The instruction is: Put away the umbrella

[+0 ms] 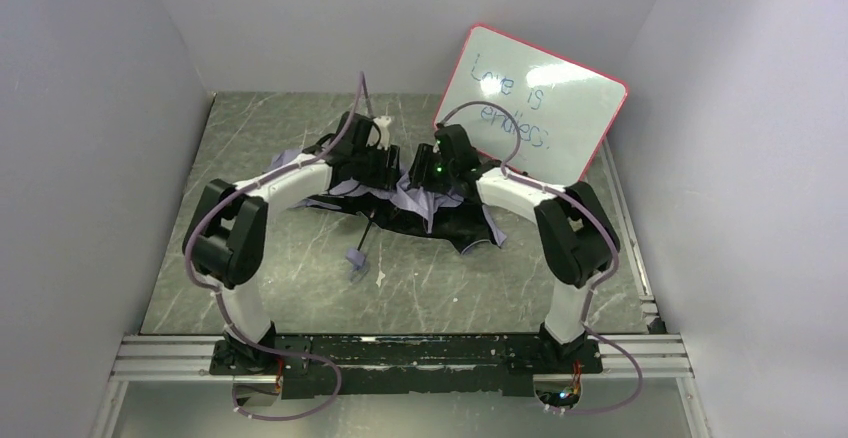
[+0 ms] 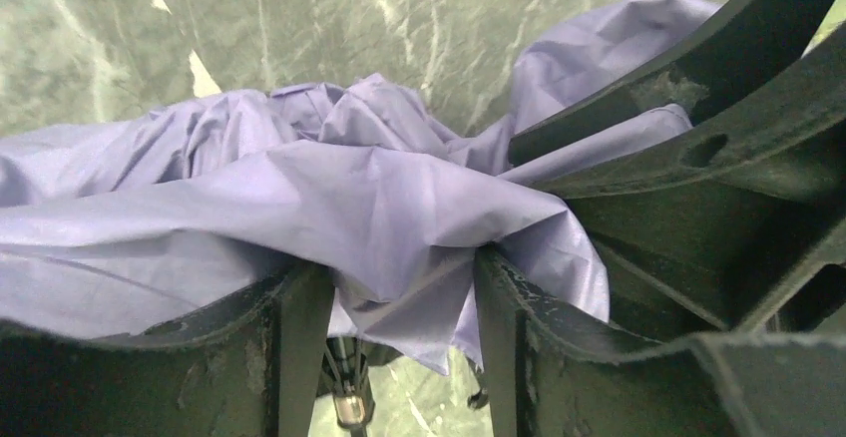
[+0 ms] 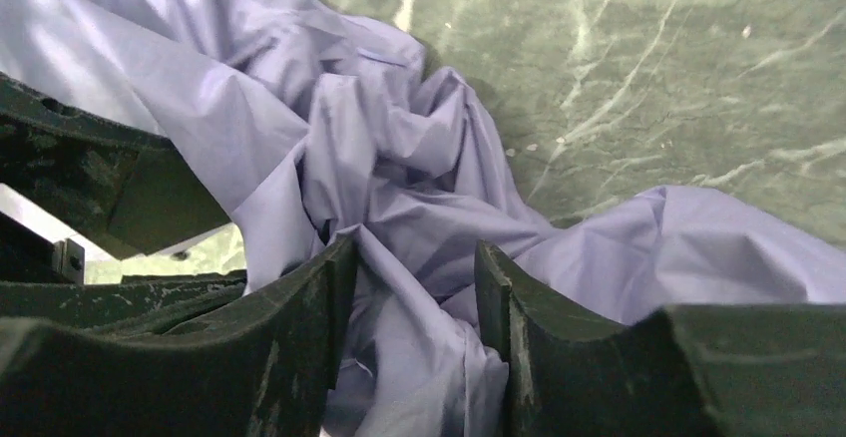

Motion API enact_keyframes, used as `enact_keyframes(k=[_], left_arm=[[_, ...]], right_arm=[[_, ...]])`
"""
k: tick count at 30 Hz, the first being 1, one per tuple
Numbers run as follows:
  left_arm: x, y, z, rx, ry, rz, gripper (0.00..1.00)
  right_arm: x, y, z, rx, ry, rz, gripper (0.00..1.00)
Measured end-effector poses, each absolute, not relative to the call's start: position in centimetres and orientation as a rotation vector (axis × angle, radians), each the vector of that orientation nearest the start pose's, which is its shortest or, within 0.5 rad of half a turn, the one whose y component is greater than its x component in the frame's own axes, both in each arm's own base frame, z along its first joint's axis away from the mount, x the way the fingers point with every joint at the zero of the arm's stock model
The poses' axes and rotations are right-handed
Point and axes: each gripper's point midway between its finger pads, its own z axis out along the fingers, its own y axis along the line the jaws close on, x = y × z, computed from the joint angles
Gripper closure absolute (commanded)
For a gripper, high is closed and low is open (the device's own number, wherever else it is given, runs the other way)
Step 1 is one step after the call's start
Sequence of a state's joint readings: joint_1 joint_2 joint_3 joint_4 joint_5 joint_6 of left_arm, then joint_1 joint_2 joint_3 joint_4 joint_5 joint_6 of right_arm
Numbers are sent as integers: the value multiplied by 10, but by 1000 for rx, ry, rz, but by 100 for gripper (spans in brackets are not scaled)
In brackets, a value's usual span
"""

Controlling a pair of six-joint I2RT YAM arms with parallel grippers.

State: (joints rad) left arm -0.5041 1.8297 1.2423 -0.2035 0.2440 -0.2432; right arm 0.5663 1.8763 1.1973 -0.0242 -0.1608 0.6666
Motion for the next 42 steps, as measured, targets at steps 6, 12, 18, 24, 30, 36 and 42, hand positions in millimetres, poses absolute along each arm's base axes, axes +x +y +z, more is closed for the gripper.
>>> enact_keyframes(k=[6,12,18,24,30,36,42], left_arm=[[386,-261,175,446,2224,-635,32],[408,-197,283,306,1984,-490,32],[434,-110,260,84,2075,-194,39],[452,-57,196,-30,2257,99,47],[449,-20,152,-56,2382,327,82],[457,27,137,-126,2423,508,95],[463,83,132,-264,2441,580,95]], right_arm=[[381,298,164,-20,2221,821,39],[372,267,231,-7,2071,738,35],[371,207,223,104,2103,450,40],[370,155,192,177,2200,204,53],[351,117,129,214,2371,41,68],[333,109,95,202,2468,-9,79],[327,103,69,208,2537,-52,80]])
